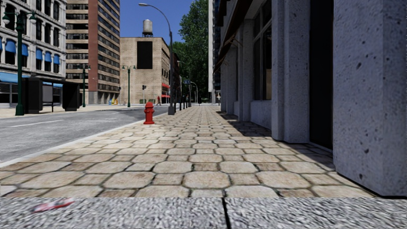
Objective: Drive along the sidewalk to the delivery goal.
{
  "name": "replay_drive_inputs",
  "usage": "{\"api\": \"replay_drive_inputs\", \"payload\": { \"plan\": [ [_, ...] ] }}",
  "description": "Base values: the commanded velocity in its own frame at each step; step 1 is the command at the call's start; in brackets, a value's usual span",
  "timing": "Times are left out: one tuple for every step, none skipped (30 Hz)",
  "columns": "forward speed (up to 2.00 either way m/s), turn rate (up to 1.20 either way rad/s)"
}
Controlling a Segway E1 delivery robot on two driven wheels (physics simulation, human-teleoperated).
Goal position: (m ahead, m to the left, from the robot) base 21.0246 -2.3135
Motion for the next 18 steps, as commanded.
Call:
{"api": "replay_drive_inputs", "payload": {
  "plan": [
    [2.0,0.0],
    [2.0,0.0],
    [2.0,0.0],
    [2.0,0.0],
    [2.0,0.0],
    [2.0,0.0],
    [2.0,0.0],
    [2.0,0.0],
    [2.0,0.0],
    [2.0,0.0],
    [2.0,0.0],
    [2.0,0.0],
    [2.0,0.0],
    [2.0,0.0],
    [2.0,0.0],
    [2.0,0.0],
    [2.0,0.0],
    [2.0,0.0]
  ]
}}
